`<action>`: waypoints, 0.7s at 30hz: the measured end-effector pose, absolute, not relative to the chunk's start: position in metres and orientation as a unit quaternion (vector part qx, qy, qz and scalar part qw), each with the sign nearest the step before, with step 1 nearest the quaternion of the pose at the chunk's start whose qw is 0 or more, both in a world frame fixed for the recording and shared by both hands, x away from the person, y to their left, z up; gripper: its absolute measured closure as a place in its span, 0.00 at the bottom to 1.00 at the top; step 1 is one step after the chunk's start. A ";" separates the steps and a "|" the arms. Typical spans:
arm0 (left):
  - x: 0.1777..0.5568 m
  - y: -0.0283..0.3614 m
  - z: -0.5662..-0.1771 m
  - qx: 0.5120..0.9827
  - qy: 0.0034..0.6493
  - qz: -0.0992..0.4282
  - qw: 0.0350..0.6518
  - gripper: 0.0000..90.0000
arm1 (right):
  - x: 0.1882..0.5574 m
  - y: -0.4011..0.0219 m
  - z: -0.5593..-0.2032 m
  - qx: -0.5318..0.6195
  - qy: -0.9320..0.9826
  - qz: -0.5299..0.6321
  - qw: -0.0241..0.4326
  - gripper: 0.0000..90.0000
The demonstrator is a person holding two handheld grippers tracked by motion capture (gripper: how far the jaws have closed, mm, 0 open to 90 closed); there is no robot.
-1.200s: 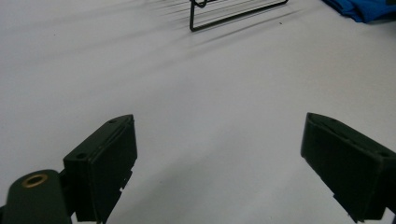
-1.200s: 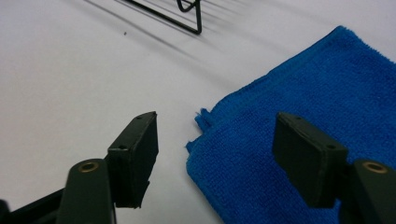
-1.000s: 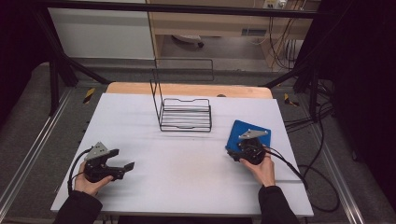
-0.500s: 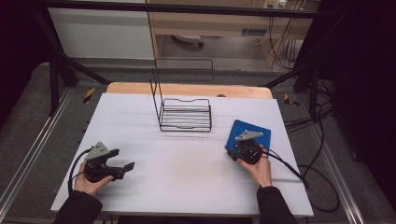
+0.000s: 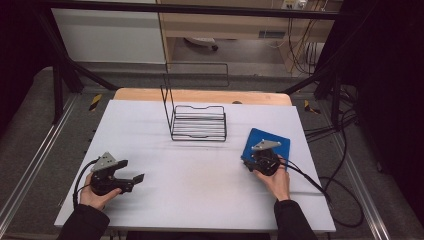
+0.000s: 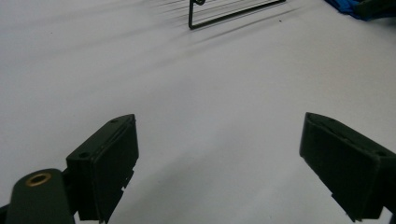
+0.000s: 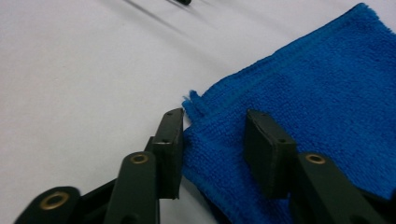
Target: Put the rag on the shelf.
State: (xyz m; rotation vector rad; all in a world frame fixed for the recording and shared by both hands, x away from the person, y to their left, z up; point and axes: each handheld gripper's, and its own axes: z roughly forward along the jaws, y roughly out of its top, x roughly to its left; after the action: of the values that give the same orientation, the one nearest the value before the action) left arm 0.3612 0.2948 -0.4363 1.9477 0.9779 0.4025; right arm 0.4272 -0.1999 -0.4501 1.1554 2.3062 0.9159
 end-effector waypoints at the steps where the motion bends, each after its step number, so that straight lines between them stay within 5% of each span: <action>1: 0.361 0.295 -0.436 0.786 0.395 0.162 0.446 0.13 | 0.427 -0.200 -0.450 0.411 0.827 0.323 0.209 0.73; 9: 0.361 0.295 -0.436 0.787 0.394 0.162 0.447 0.13 | 0.427 -0.201 -0.450 0.411 0.827 0.320 0.213 0.78; 21: 0.361 0.296 -0.436 0.787 0.393 0.163 0.447 0.13 | 0.421 -0.198 -0.451 0.402 0.829 0.330 0.205 0.59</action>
State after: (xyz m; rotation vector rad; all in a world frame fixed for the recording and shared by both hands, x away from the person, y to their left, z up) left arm 0.3610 0.2957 -0.4356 1.9472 0.9735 0.4046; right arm 0.4214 -0.1979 -0.4508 1.1195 2.3120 0.9209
